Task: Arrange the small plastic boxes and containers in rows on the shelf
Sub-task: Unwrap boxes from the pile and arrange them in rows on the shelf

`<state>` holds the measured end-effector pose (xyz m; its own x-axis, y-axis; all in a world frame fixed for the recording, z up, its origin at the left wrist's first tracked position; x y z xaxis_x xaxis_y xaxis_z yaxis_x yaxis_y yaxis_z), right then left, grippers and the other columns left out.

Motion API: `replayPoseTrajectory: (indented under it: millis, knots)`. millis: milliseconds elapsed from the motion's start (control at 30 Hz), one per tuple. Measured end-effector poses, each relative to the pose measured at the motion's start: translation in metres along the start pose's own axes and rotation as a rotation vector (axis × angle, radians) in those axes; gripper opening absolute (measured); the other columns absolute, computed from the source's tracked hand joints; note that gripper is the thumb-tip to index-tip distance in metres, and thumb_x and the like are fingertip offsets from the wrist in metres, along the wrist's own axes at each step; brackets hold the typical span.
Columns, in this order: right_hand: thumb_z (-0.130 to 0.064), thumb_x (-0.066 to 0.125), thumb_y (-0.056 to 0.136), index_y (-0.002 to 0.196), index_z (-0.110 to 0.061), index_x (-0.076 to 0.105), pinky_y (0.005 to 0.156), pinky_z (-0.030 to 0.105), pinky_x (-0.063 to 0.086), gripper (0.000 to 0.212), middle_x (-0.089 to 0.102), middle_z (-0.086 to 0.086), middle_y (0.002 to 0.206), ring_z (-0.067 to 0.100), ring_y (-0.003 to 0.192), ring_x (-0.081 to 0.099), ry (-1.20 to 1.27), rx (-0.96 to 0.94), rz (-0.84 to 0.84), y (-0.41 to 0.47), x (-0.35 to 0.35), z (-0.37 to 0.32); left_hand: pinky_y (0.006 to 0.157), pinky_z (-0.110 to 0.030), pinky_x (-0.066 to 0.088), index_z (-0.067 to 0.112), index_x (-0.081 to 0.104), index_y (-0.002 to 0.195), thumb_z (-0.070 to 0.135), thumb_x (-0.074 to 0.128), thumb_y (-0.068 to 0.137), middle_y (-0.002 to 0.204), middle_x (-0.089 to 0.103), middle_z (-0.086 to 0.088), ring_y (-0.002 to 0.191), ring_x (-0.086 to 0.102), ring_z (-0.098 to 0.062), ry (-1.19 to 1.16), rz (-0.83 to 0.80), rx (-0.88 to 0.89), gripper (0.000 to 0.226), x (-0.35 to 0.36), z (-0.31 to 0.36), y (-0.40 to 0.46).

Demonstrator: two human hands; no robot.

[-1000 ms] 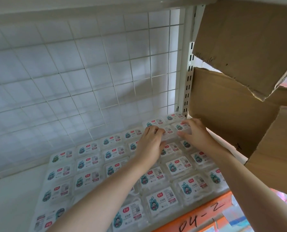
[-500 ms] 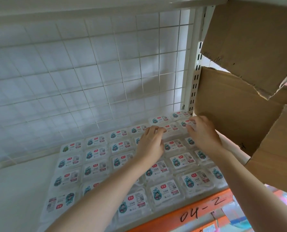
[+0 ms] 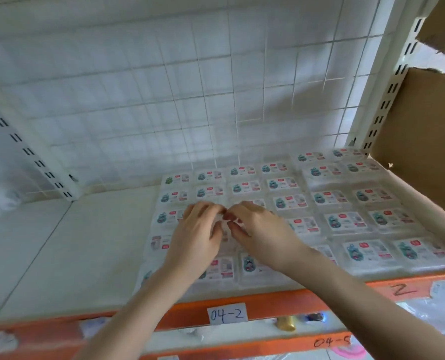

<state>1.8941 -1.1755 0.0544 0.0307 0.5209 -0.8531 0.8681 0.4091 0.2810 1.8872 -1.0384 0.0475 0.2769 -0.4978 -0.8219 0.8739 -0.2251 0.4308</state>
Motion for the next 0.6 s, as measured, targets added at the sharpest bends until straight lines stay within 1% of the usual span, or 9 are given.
replayPoseTrajectory:
  millis: [67, 133, 200, 267, 333, 400, 500, 533, 600]
  knots:
    - [-0.028, 0.047, 0.096, 0.117, -0.021, 0.058, 0.073, 0.033, 0.048, 0.025, 0.06, -0.002, 0.11, 0.021, 0.1, 0.059, -0.015, -0.061, -0.043, 0.004, 0.011, -0.017, 0.083, -0.032, 0.048, 0.01, 0.063, 0.105, 0.003, 0.065, 0.08, 0.106, 0.062, -0.002, 0.104, 0.057, -0.022, 0.033, 0.008, -0.057, 0.026, -0.016, -0.02, -0.022]
    - [-0.029, 0.048, 0.094, 0.113, -0.02, 0.061, 0.075, 0.035, 0.049, 0.025, 0.061, 0.0, 0.107, 0.023, 0.097, 0.059, -0.03, -0.131, -0.094, 0.006, 0.023, -0.033, 0.079, -0.034, 0.051, 0.012, 0.064, 0.101, 0.001, 0.068, 0.076, 0.102, 0.063, -0.001, 0.1, 0.058, -0.023, 0.077, 0.0, -0.098, 0.027, -0.028, -0.038, -0.042]
    - [-0.033, 0.048, 0.09, 0.109, -0.02, 0.063, 0.075, 0.037, 0.05, 0.028, 0.062, 0.001, 0.102, 0.025, 0.093, 0.059, -0.087, -0.196, -0.152, 0.003, 0.034, -0.046, 0.079, -0.032, 0.05, 0.016, 0.062, 0.1, 0.002, 0.07, 0.074, 0.101, 0.062, 0.002, 0.099, 0.056, -0.019, 0.091, -0.021, -0.126, 0.03, -0.037, -0.053, -0.059]
    - [-0.042, 0.045, 0.084, 0.105, -0.022, 0.064, 0.072, 0.037, 0.051, 0.036, 0.063, -0.002, 0.1, 0.023, 0.09, 0.06, -0.157, -0.233, -0.211, -0.002, 0.042, -0.052, 0.082, -0.029, 0.048, 0.018, 0.062, 0.1, 0.01, 0.069, 0.077, 0.103, 0.06, 0.004, 0.101, 0.053, -0.016, 0.077, -0.06, -0.109, 0.025, -0.044, -0.062, -0.072]
    - [-0.048, 0.048, 0.078, 0.104, -0.023, 0.064, 0.07, 0.035, 0.053, 0.039, 0.061, -0.003, 0.1, 0.02, 0.089, 0.061, -0.2, -0.235, -0.264, -0.007, 0.044, -0.054, 0.082, -0.03, 0.049, 0.019, 0.063, 0.099, 0.029, 0.059, 0.083, 0.102, 0.059, 0.006, 0.1, 0.053, -0.014, 0.06, -0.137, -0.078, 0.019, -0.049, -0.066, -0.082]
    - [-0.05, 0.056, 0.075, 0.104, -0.023, 0.064, 0.07, 0.033, 0.052, 0.04, 0.06, -0.003, 0.1, 0.018, 0.088, 0.061, -0.237, -0.252, -0.277, -0.011, 0.042, -0.053, 0.081, -0.03, 0.048, 0.021, 0.063, 0.101, 0.047, 0.048, 0.083, 0.102, 0.057, 0.008, 0.098, 0.054, -0.013, 0.063, -0.216, -0.056, 0.035, -0.052, -0.069, -0.088]
    - [-0.057, 0.048, 0.074, 0.108, -0.021, 0.062, 0.068, 0.031, 0.053, 0.051, 0.06, -0.002, 0.1, 0.017, 0.089, 0.061, -0.308, -0.266, -0.321, -0.016, 0.037, -0.051, 0.09, -0.028, 0.041, 0.026, 0.06, 0.115, 0.062, 0.042, 0.077, 0.112, 0.052, 0.011, 0.107, 0.045, -0.007, 0.066, -0.325, -0.064, 0.055, -0.054, -0.073, -0.091]
    - [-0.058, 0.046, 0.073, 0.11, -0.02, 0.061, 0.068, 0.032, 0.054, 0.055, 0.06, -0.001, 0.101, 0.018, 0.09, 0.061, -0.335, -0.273, -0.336, -0.017, 0.036, -0.051, 0.093, -0.028, 0.038, 0.027, 0.057, 0.12, 0.065, 0.044, 0.075, 0.117, 0.05, 0.012, 0.111, 0.041, -0.005, 0.064, -0.37, -0.064, 0.061, -0.055, -0.073, -0.09]
    - [-0.057, 0.055, 0.073, 0.115, -0.018, 0.058, 0.072, 0.035, 0.054, 0.057, 0.058, 0.002, 0.104, 0.021, 0.093, 0.059, -0.374, -0.28, -0.361, -0.018, 0.038, -0.052, 0.098, -0.024, 0.03, 0.029, 0.048, 0.129, 0.064, 0.056, 0.072, 0.128, 0.044, 0.014, 0.119, 0.036, -0.003, 0.072, -0.469, -0.062, 0.067, -0.054, -0.073, -0.088]
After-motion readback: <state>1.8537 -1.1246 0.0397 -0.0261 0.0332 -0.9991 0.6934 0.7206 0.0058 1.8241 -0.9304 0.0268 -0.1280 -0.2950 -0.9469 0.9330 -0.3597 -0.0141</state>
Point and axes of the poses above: each hand's wrist, its own y-axis towards the middle knuckle, its own x-axis out of the palm, z = x × y, the point moved 3 cm from there along y, towards the middle knuckle
